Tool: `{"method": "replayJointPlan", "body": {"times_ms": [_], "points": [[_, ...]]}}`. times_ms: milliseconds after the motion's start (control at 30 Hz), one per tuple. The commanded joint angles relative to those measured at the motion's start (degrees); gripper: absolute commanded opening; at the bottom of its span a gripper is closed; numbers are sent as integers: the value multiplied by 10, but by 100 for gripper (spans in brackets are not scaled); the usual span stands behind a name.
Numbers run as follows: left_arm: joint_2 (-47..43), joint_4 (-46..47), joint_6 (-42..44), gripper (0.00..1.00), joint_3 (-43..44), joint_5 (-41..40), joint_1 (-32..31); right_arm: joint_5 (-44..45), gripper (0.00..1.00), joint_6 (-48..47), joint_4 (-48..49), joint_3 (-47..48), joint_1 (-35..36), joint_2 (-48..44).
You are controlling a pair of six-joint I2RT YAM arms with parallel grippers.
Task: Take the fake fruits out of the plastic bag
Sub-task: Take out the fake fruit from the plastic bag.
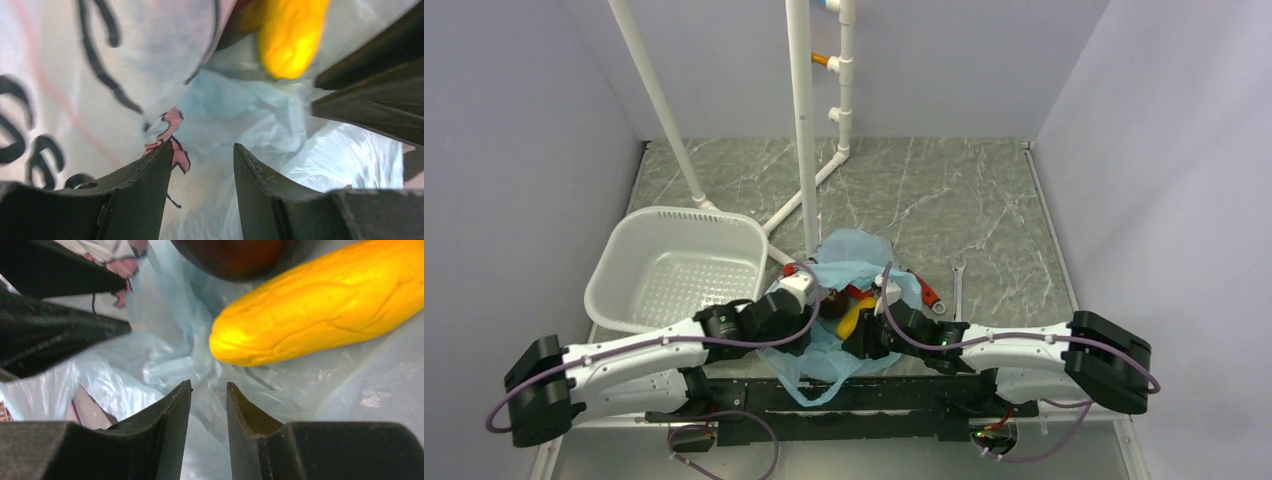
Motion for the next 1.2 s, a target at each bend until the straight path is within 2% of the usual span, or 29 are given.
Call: {"method": "replayJointPlan", "body": {"times_ms": [0,200,367,467,567,700,833,933,1033,1167], "points": [[-77,-28,-115,54,-52,-91,0,-16,34,14,86,-18,15,34],[-60,-18,-80,60,-45,-55,-1,43,36,-9,0,0,14,-41],[-76,34,-9,65,-12,5,-17,105,48,-29,-98,28,10,-113],[-95,78,24,69,5,57,-18,163,50,-18,-143,32,7,-145],[-92,88,23,76,37,68,-18,202,49,25,-172,22,5,-167],[-62,109,23,82,71,89,-18,195,44,38,-138,-13,5,-191],[-18,120,26,82,99,88,-18,180,28,40,-131,-27,5,-193],[6,150,30,81,109,99,-19,129,18,27,-56,-54,6,-176],[38,175,39,79,116,110,-22,92,6,40,2,-71,9,-131],[102,179,62,70,116,61,-44,68,0,54,62,-90,29,-60]]}}
